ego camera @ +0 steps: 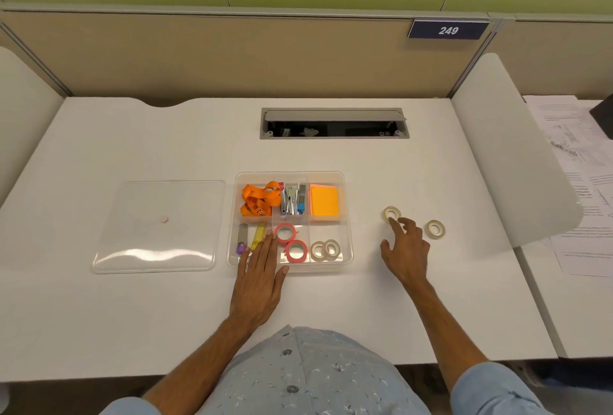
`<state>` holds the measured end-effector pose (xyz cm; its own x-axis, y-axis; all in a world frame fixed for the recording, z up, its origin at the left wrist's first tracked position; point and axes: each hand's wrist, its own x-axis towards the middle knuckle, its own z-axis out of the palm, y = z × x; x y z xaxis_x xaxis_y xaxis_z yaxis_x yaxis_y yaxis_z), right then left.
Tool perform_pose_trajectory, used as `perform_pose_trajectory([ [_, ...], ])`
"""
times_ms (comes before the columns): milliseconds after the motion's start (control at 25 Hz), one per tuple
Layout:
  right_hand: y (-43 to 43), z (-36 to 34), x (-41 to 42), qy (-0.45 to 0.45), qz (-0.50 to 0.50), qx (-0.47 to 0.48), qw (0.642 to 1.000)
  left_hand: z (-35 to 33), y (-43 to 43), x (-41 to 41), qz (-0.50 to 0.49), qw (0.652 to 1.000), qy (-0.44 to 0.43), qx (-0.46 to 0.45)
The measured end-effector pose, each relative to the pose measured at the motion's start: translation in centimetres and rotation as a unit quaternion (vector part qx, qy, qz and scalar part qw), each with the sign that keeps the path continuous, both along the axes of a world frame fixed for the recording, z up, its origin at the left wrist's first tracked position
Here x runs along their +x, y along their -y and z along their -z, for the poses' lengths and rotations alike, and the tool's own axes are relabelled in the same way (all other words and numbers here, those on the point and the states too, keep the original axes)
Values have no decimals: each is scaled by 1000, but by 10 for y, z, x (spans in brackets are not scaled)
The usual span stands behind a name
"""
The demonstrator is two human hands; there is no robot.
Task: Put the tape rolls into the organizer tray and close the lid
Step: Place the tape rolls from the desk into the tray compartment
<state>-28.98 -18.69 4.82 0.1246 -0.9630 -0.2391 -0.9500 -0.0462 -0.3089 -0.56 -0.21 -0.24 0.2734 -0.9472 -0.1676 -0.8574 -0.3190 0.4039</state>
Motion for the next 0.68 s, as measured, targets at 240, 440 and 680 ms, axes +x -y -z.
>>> perform_pose_trajectory([
  [240,3,1,-3,-32,-14,15,999,-1,0,-1,-4,1000,4,2],
  [440,-8,9,-5,-13,-12,-18,1000,-2,0,-2,-4,1000,1,-1],
  [680,-25,13,-1,22,5,-31,999,-5,-1,-2,0,1000,5,-7],
])
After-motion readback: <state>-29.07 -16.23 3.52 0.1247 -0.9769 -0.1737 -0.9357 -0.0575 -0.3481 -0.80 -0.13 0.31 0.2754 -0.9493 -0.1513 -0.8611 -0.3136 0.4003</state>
